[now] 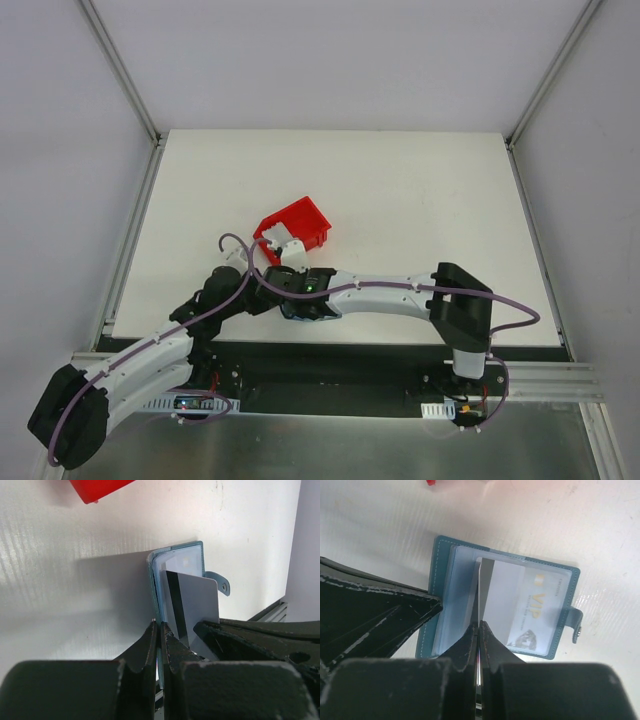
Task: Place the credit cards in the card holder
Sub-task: Turn over the card slot in the card holder.
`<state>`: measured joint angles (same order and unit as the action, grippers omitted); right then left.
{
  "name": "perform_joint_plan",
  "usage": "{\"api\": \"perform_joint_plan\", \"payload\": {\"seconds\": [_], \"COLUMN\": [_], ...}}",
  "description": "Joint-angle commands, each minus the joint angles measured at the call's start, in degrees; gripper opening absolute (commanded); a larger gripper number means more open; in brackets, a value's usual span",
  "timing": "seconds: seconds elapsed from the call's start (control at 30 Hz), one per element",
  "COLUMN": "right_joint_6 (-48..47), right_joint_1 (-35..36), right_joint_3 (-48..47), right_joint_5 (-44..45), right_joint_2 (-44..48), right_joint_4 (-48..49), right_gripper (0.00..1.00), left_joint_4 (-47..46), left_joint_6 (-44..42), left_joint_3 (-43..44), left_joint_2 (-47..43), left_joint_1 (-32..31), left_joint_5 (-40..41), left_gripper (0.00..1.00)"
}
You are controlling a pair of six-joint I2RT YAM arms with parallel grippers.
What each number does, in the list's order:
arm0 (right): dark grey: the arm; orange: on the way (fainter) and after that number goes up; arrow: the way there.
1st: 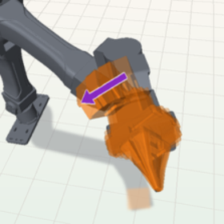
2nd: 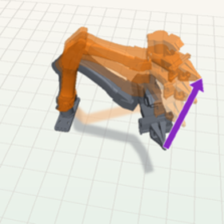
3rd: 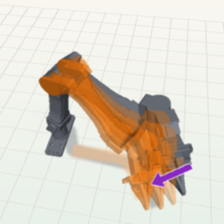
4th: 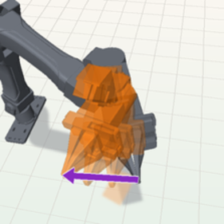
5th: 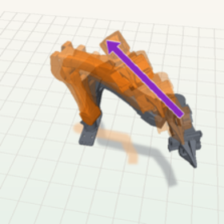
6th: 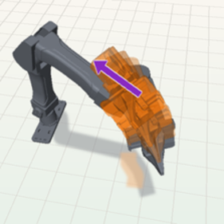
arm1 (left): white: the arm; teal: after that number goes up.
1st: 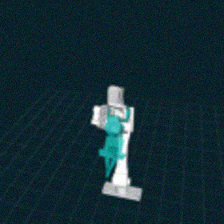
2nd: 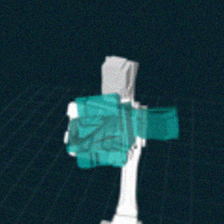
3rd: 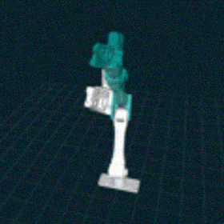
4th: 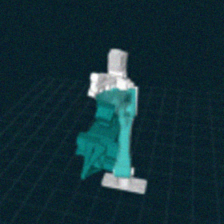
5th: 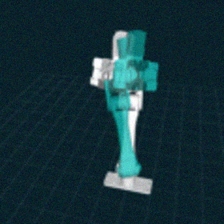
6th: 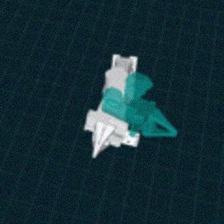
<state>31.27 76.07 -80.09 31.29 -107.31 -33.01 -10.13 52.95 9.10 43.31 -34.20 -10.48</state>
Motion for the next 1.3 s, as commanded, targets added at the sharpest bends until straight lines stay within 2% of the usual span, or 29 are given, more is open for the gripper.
{"api": "perform_joint_plan", "payload": {"seconds": [0.0,0.27,0.47,0.67,0.83,1.0,1.27], "right_joint_6": [-1.1,1.8,3.8,5.4,5.4,4.8,3.5], "right_joint_1": [-1.1,-5.8,-8.7,-9.8,-10.0,-10.0,-10.0], "right_joint_3": [1.2,11.3,16.4,19.4,20.8,21.7,20.9], "right_joint_5": [1.9,-5.8,-14.5,-18.5,-16.3,-11.7,-6.9], "right_joint_2": [5.8,10.3,9.3,9.1,11.5,15.3,17.7], "right_joint_4": [-0.1,7.7,14.6,19.3,19.0,17.2,13.9], "right_gripper": [0.00,0.00,0.00,0.00,0.00,0.00,0.00], "left_joint_4": [-2.1,-1.0,-1.2,-3.3,-1.0,4.8,7.2], "left_joint_6": [-1.5,-3.6,-5.7,-7.2,-5.1,-3.8,-4.4], "left_joint_3": [1.1,3.9,6.7,9.7,8.2,5.8,4.3], "left_joint_2": [-1.9,-0.5,0.5,5.6,7.3,2.1,2.0], "left_joint_1": [-0.5,-0.5,-0.5,-1.2,-1.3,-1.2,-1.2], "left_joint_5": [-1.8,-3.1,-5.2,-9.4,-3.9,2.6,3.3], "left_gripper": [0.00,0.00,0.00,0.00,0.00,0.00,0.00]}}
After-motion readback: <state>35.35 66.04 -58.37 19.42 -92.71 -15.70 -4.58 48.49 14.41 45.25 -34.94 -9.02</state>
